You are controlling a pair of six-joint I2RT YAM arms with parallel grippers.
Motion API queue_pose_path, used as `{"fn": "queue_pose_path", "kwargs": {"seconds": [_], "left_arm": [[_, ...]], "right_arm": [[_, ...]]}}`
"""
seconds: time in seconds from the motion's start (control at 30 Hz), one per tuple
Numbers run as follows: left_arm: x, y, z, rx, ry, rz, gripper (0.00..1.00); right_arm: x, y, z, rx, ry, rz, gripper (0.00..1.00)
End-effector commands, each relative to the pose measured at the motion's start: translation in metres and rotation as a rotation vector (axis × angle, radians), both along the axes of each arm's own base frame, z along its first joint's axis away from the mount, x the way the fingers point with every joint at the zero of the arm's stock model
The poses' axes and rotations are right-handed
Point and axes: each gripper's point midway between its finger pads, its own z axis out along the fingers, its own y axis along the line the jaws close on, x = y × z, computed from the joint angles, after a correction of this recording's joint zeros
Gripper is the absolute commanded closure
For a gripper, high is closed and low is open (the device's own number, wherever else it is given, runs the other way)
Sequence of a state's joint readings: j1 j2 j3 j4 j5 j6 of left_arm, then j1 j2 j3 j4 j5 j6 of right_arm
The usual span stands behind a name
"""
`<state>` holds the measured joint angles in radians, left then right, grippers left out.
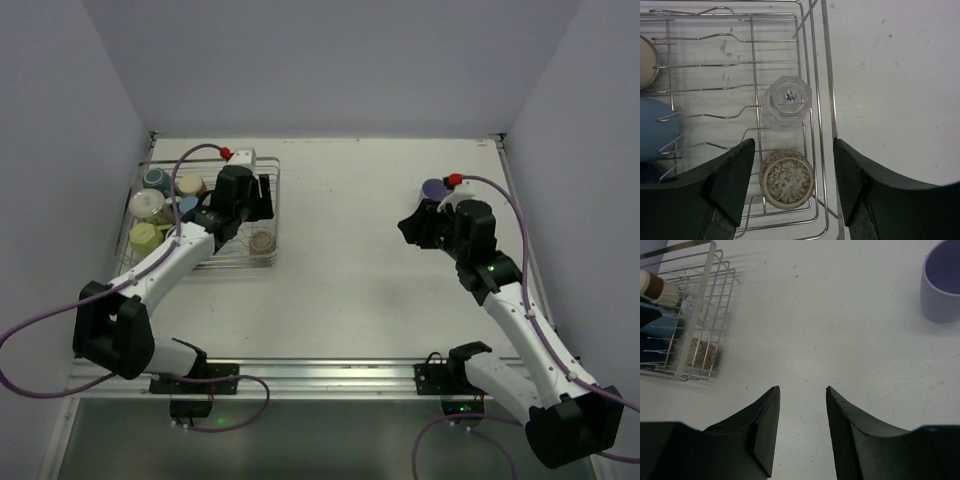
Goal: Unload the cups from the dish rack
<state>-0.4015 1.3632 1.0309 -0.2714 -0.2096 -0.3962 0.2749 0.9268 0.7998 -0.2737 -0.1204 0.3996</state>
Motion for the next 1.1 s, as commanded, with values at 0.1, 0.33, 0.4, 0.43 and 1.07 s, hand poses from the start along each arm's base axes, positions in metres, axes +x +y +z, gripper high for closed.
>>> {"fn": "queue_pose_path", "kwargs": {"seconds": [0.1,0.33,0.4,0.43,1.07], "left_arm": [[0.033,-0.008,0.000,0.056,-0.038,-0.016,0.32],[0.049,-0.010,-0.028,0.117,0.023,-0.016,0.32],[0.055,-0.009,-0.029,0.134,0.023,-0.004,0.32],[0.057,-0.008,-0.035,0.147,0.036,-0.005,0.32],[0.077,-0.002,-0.067,0.232,0.086,0.032,0.34]], "right_arm": [[-0.003,0.010,0.026,0.090,-0.150,0.033,0.56],[-0.007,0.018,0.026,0.111,-0.157,0.079,0.56],[-0.008,0.018,0.026,0.112,-0.159,0.082,0.56],[-0.009,0.018,0.027,0.112,-0.161,0.081,0.56],[-0.014,0.024,0.029,0.129,-0.174,0.119,0.56]]}}
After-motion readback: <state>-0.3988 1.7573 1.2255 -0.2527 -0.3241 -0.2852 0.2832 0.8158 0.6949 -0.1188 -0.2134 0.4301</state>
